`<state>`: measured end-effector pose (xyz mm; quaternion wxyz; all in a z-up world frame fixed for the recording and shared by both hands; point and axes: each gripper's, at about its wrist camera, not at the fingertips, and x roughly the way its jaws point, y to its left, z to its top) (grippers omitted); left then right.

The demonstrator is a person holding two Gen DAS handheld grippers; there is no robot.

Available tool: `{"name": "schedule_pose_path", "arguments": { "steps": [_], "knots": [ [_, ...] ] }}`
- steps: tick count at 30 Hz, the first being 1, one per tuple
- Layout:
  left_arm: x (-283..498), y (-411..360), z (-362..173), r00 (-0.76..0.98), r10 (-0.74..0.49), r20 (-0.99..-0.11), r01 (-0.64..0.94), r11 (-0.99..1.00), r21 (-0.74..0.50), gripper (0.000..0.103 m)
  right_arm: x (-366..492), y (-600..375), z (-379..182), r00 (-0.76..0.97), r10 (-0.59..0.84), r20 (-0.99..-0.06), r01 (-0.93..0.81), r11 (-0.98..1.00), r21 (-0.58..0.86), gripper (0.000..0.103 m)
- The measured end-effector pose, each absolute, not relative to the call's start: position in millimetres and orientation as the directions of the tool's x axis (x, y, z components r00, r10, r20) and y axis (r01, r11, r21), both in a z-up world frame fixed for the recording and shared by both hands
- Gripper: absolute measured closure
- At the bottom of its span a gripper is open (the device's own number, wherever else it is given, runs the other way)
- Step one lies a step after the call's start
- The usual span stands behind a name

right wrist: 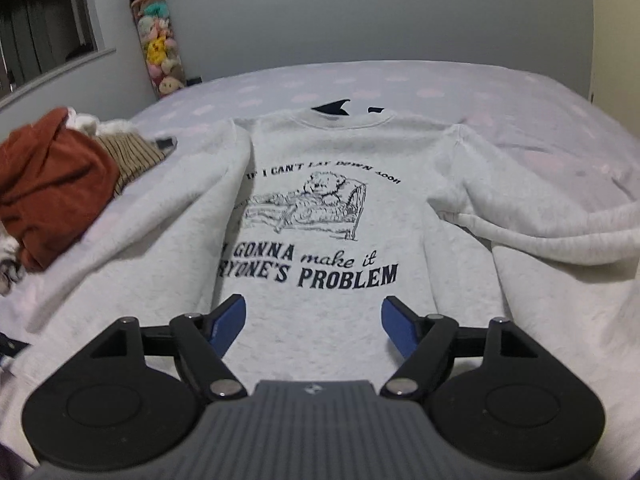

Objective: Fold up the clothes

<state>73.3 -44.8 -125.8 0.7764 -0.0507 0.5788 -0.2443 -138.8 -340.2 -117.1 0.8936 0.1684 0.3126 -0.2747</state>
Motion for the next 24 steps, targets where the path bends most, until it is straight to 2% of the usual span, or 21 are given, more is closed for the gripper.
{"name": "schedule_pose_path", "arguments": {
  "steps": [1,3,5,9,12,16,21,22,24],
  "knots": [
    [74,-43,-125,0.209,-0.452,-0.867,0.318,0.870,-0.377,0.066,-138,-337,-117,0.648,-0.392,-0.653,0.593,0.797,0.110,0.026],
    [71,-43,-125,0.223,-0.462,-0.858,0.330,0.864,-0.380,0.083,-136,-332,-117,0.645,-0.407,-0.647,0.586,0.807,0.077,0.026],
    [67,-44,-125,0.244,-0.466,-0.850,0.350,0.860,-0.371,0.095,-135,-327,-116,0.644,-0.419,-0.640,0.576,0.816,0.046,0.026],
    [58,-38,-116,0.325,-0.468,-0.822,0.359,0.865,-0.351,0.098,-132,-323,-117,0.634,-0.427,-0.645,0.564,0.826,0.008,0.026],
    [58,-33,-92,0.455,-0.434,-0.777,0.360,0.888,-0.285,0.099,-130,-323,-119,0.625,-0.430,-0.651,0.563,0.826,-0.005,0.026],
    [54,-33,-50,0.652,-0.341,-0.678,0.362,0.925,-0.117,0.099,-127,-321,-120,0.615,-0.432,-0.659,0.560,0.828,-0.020,0.026],
    [41,-55,-24,0.819,-0.238,-0.522,0.373,0.912,0.170,0.099,-123,-319,-123,0.602,-0.432,-0.672,0.551,0.833,-0.042,0.026],
    [40,-60,-28,0.816,-0.239,-0.527,0.390,0.900,0.195,0.099,-123,-319,-124,0.600,-0.432,-0.673,0.550,0.834,-0.045,0.026],
    [39,-68,-41,0.761,-0.271,-0.590,0.445,0.879,0.171,0.099,-122,-319,-124,0.596,-0.432,-0.677,0.548,0.835,-0.050,0.026]
  ]
}}
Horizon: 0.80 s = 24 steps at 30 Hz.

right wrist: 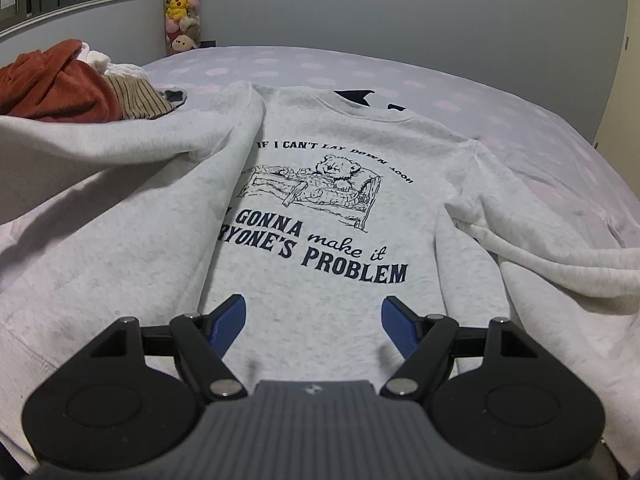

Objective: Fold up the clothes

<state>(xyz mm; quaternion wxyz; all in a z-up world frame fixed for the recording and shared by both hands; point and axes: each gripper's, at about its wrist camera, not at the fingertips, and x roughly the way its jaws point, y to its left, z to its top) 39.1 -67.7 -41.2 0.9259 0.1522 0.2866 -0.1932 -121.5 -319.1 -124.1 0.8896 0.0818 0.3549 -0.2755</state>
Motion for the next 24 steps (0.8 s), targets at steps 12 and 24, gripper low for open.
{"name": "schedule_pose_path", "arguments": {
  "steps": [12,24],
  "knots": [
    [30,-97,-114,0.360,-0.414,-0.836,0.665,0.742,-0.081,0.100,-119,-317,-125,0.591,-0.432,-0.681,0.545,0.836,-0.057,0.026],
    [58,-28,-105,0.244,-0.666,-0.705,0.468,0.718,-0.516,0.061,-121,-317,-125,0.599,-0.424,-0.680,0.544,0.838,-0.043,0.026]
  ]
}}
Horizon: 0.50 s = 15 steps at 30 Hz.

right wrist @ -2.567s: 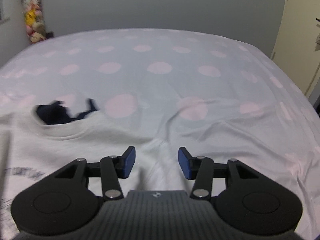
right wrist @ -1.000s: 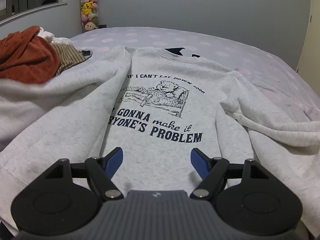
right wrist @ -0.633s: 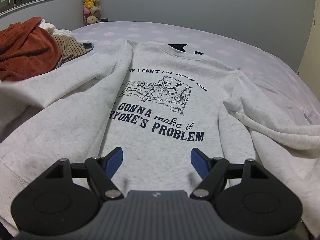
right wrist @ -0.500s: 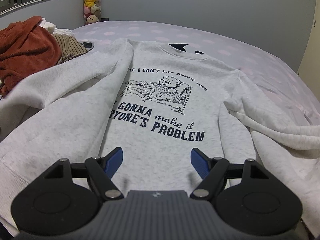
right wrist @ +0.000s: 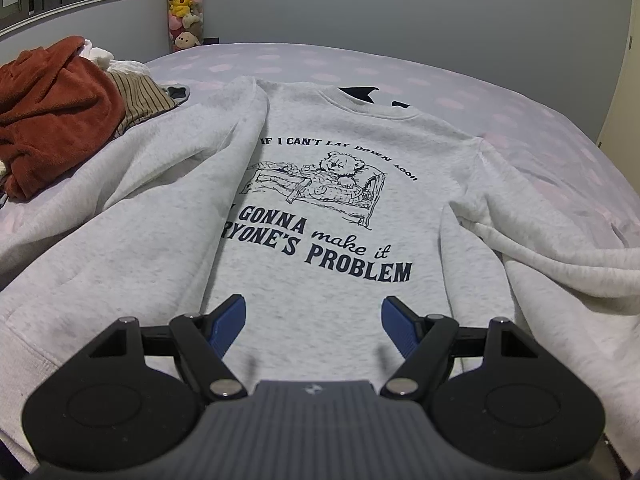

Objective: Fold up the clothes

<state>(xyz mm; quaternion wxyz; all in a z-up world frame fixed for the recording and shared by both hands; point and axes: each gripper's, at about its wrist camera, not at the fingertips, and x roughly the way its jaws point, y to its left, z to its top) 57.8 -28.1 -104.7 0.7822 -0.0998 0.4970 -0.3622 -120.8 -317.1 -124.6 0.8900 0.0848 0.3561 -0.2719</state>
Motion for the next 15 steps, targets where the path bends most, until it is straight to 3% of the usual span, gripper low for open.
{"name": "schedule_pose_path", "arguments": {
  "steps": [6,10,15],
  "knots": [
    [68,1,-94,0.379,-0.682,-0.626,0.354,0.732,-0.583,0.059,-121,-318,-124,0.605,-0.417,-0.678,0.543,0.839,-0.031,0.026],
    [75,-7,-108,0.403,-0.493,-0.771,0.253,0.870,-0.424,0.059,-121,-318,-125,0.607,-0.414,-0.679,0.540,0.841,-0.030,0.026],
    [74,-20,-134,0.339,-0.392,-0.855,0.235,0.916,-0.326,0.059,-119,-319,-125,0.602,-0.414,-0.682,0.535,0.844,-0.039,0.026]
  ]
}}
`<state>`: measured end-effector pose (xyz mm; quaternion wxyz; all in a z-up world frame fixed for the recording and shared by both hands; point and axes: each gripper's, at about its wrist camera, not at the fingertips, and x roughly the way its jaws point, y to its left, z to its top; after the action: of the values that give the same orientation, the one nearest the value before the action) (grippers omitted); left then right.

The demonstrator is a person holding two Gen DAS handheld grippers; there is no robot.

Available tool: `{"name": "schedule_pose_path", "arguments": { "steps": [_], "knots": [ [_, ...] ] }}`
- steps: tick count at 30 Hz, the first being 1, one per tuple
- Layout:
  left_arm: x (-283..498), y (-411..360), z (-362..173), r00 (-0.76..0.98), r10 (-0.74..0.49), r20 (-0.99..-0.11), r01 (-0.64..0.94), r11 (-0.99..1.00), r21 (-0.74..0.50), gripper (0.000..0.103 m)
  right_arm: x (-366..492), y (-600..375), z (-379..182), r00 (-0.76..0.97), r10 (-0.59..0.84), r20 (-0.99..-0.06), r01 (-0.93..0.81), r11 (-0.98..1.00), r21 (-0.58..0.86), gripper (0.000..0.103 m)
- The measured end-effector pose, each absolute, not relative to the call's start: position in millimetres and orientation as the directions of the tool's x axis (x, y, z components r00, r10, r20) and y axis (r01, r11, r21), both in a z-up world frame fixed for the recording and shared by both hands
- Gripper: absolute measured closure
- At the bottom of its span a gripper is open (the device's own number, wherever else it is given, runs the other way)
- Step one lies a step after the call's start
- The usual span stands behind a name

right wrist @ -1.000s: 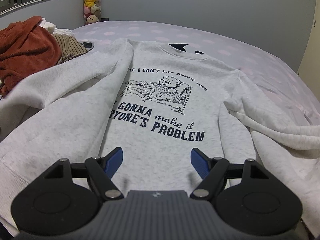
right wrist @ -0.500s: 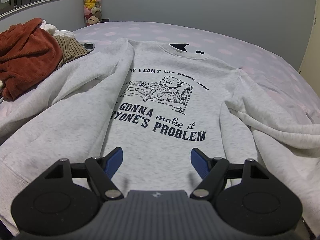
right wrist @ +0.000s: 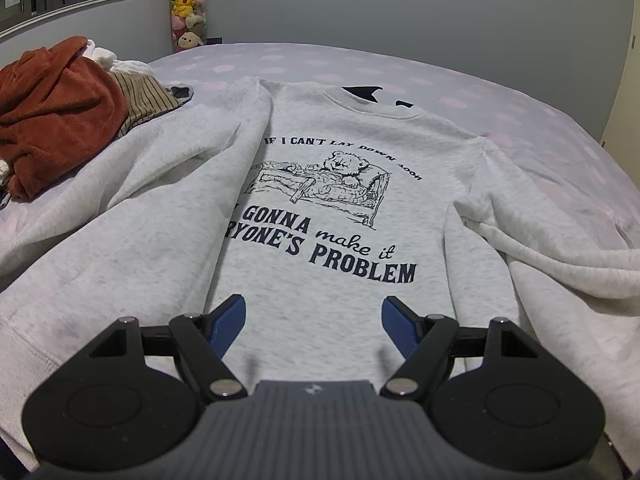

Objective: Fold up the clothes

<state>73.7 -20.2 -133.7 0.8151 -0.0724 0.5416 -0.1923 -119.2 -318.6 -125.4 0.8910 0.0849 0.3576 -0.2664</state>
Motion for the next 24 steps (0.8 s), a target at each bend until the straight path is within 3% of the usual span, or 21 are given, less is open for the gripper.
{"name": "schedule_pose_path", "arguments": {
  "steps": [4,6,9,24],
  "knots": [
    [70,-35,-148,0.312,-0.376,-0.873,0.302,0.910,-0.284,0.061,-118,-319,-126,0.599,-0.415,-0.685,0.533,0.845,-0.046,0.026],
    [69,-40,-149,0.330,-0.372,-0.867,0.338,0.905,-0.259,0.083,-118,-319,-126,0.597,-0.415,-0.687,0.532,0.845,-0.048,0.026],
    [67,-41,-148,0.346,-0.382,-0.857,0.361,0.897,-0.254,0.090,-117,-320,-127,0.596,-0.415,-0.688,0.530,0.846,-0.052,0.026],
    [99,-2,-63,0.575,-0.409,-0.708,0.285,0.912,-0.296,0.094,-116,-320,-128,0.592,-0.414,-0.692,0.526,0.849,-0.058,0.025]
  ]
}}
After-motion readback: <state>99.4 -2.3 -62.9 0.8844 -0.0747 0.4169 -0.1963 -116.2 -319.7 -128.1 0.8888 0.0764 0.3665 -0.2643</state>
